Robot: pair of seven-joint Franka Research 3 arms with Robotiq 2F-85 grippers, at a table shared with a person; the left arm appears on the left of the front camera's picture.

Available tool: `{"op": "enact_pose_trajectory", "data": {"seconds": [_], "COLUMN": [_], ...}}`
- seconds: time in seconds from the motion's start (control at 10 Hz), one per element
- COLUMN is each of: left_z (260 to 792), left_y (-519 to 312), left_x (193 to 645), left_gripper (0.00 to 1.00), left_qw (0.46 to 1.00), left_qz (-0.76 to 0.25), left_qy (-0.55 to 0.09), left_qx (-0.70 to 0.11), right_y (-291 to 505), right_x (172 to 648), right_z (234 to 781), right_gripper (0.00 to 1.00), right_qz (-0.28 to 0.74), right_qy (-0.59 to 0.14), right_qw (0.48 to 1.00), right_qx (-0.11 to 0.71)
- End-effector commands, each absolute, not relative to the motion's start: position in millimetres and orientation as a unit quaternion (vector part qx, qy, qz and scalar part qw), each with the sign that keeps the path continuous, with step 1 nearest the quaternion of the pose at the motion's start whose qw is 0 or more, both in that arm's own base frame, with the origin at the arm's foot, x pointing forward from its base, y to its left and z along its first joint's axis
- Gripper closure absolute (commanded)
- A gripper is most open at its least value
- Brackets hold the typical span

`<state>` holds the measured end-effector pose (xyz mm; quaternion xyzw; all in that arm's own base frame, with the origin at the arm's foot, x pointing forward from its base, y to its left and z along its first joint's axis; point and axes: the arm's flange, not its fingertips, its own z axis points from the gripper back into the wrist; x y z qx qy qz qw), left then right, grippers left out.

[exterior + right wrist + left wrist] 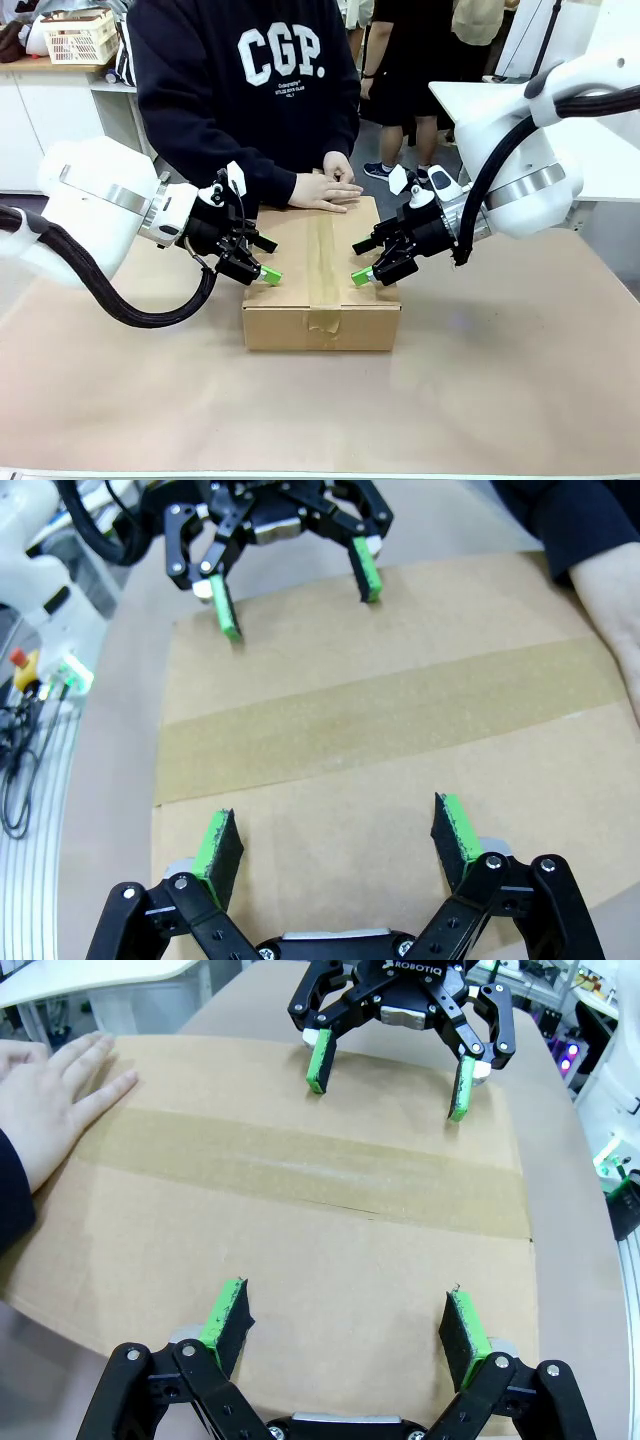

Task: Pack the gift set into the box.
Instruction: Press and hold the closed box until the human finishes sealing it.

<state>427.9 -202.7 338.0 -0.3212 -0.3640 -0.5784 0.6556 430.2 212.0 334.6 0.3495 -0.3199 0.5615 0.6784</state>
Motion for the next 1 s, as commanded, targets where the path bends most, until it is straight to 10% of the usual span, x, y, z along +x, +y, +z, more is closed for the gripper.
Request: {"op": "enact_pose_trajectory", "data": {"seconds": [0.0,0.9], "left_z": [338.0,338.0], "left_y": [-201.9,-201.9], "left_x": [427.4,427.4], "left_gripper": [0.00,0.00], "left_qw": [0.659,0.659], "left_qz": [-0.576,-0.576], "left_qy": [-0.360,-0.360], "left_qx": [-0.323,-0.323], "right_y": [212.7,212.7], "right_x": [430.0,430.0], "right_z": [334.8,334.8], "right_gripper": [0.00,0.00], "right_qz": [0.560,0.560], "right_qy": [-0.316,-0.316], "right_qw": [0.684,0.684], "right_qx": [0.344,0.344]}}
